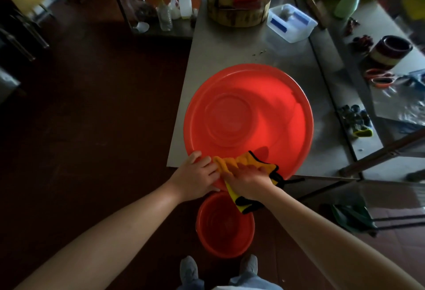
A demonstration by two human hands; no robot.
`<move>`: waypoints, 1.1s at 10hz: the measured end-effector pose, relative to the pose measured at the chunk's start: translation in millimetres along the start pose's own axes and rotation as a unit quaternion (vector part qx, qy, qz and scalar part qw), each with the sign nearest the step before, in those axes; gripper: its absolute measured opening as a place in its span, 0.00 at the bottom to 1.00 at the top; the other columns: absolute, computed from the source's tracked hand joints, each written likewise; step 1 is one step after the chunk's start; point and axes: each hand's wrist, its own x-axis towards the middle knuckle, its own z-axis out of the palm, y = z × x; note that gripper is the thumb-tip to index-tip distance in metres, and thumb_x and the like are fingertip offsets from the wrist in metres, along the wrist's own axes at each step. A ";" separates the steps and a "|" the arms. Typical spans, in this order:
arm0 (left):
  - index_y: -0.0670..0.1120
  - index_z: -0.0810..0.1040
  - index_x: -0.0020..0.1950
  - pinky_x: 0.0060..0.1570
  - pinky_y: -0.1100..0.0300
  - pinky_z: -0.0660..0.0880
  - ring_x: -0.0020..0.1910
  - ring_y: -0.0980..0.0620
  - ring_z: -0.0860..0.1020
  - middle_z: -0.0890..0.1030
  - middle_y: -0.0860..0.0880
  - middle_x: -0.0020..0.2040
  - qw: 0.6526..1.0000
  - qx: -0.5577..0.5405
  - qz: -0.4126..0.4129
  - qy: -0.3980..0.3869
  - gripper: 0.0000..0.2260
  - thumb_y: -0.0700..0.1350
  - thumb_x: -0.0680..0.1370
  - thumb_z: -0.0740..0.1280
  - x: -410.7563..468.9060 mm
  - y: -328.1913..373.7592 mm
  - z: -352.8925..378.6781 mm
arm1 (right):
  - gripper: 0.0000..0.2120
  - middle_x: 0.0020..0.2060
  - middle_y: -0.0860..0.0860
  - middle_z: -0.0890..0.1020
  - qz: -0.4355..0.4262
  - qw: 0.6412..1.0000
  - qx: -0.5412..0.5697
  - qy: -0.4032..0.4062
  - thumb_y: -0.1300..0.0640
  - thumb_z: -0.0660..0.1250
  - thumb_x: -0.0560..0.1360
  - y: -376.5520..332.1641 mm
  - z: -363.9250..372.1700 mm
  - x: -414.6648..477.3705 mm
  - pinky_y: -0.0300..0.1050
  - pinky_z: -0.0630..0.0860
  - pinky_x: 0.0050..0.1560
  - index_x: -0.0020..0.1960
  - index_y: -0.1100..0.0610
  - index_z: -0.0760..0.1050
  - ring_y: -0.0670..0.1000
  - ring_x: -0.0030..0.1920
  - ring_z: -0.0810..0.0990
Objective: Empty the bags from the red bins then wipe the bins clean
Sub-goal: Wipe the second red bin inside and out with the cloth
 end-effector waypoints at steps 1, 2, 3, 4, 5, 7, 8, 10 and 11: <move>0.50 0.82 0.51 0.60 0.46 0.65 0.54 0.47 0.76 0.80 0.52 0.51 1.000 -0.005 -0.011 0.013 0.18 0.63 0.78 0.63 3.8 -1.2 -0.4 | 0.26 0.69 0.57 0.75 -0.021 0.999 0.038 -0.022 0.49 0.36 0.84 12.1 2.6 -1.6 0.75 0.74 0.47 0.82 0.42 0.41 0.70 0.51 0.80; 0.50 0.82 0.50 0.59 0.47 0.65 0.52 0.49 0.76 0.80 0.53 0.49 1.000 -0.005 -0.002 0.021 0.18 0.63 0.78 0.63 6.7 1.1 2.8 | 0.29 0.81 0.51 0.54 -0.011 0.992 0.050 -0.115 0.42 0.31 0.74 19.7 1.3 25.5 0.82 0.58 0.64 0.73 0.34 0.27 0.69 0.74 0.63; 0.50 0.81 0.49 0.60 0.48 0.65 0.51 0.50 0.76 0.80 0.53 0.47 1.000 0.004 0.008 0.017 0.18 0.63 0.79 0.63 4.3 1.6 6.6 | 0.31 0.82 0.46 0.46 0.049 0.982 0.072 -0.167 0.33 0.29 0.67 24.2 5.5 51.3 0.81 0.46 0.67 0.68 0.27 0.21 0.66 0.79 0.50; 0.51 0.80 0.49 0.60 0.48 0.65 0.51 0.50 0.75 0.78 0.54 0.47 1.000 0.011 0.017 0.008 0.17 0.63 0.79 0.63 0.8 1.5 11.7 | 0.27 0.82 0.47 0.49 0.102 0.974 0.114 -0.169 0.29 0.35 0.74 37.9 25.8 96.2 0.82 0.40 0.65 0.71 0.23 0.31 0.68 0.79 0.48; 0.51 0.79 0.49 0.60 0.48 0.65 0.51 0.50 0.75 0.78 0.53 0.47 1.000 0.013 0.017 0.013 0.16 0.62 0.80 0.63 5.0 3.9 11.6 | 0.30 0.82 0.46 0.49 0.119 0.968 0.129 -0.179 0.24 0.31 0.69 51.7 39.6 130.0 0.81 0.38 0.65 0.71 0.21 0.35 0.67 0.79 0.48; 0.51 0.80 0.49 0.60 0.49 0.64 0.51 0.49 0.76 0.78 0.53 0.47 1.000 0.013 0.019 0.022 0.15 0.61 0.79 0.63 13.7 7.0 9.7 | 0.47 0.81 0.41 0.44 0.185 0.946 0.181 -0.193 0.14 0.25 0.55 66.8 62.4 174.4 0.71 0.28 0.66 0.74 0.23 0.40 0.62 0.81 0.42; 0.50 0.80 0.49 0.59 0.48 0.65 0.51 0.49 0.76 0.78 0.52 0.47 1.000 0.008 0.014 0.022 0.15 0.61 0.79 0.64 13.6 3.9 6.3 | 0.37 0.82 0.46 0.49 0.145 0.953 0.194 -0.181 0.22 0.38 0.71 50.9 27.0 134.7 0.75 0.40 0.73 0.78 0.31 0.46 0.62 0.81 0.46; 0.49 0.81 0.49 0.58 0.47 0.67 0.51 0.48 0.75 0.80 0.52 0.48 1.000 0.009 0.028 0.004 0.17 0.62 0.77 0.66 21.5 -5.2 -3.3 | 0.33 0.82 0.47 0.50 0.122 0.947 0.221 -0.198 0.28 0.43 0.76 33.7 -6.0 53.9 0.72 0.40 0.75 0.80 0.36 0.49 0.59 0.81 0.46; 0.49 0.81 0.49 0.57 0.47 0.67 0.51 0.48 0.75 0.80 0.52 0.48 0.999 0.008 0.031 -0.001 0.17 0.63 0.78 0.65 21.6 -8.3 -5.9 | 0.32 0.82 0.47 0.49 0.125 0.953 0.197 -0.194 0.30 0.43 0.78 19.5 -29.5 21.4 0.72 0.38 0.74 0.80 0.36 0.48 0.58 0.81 0.46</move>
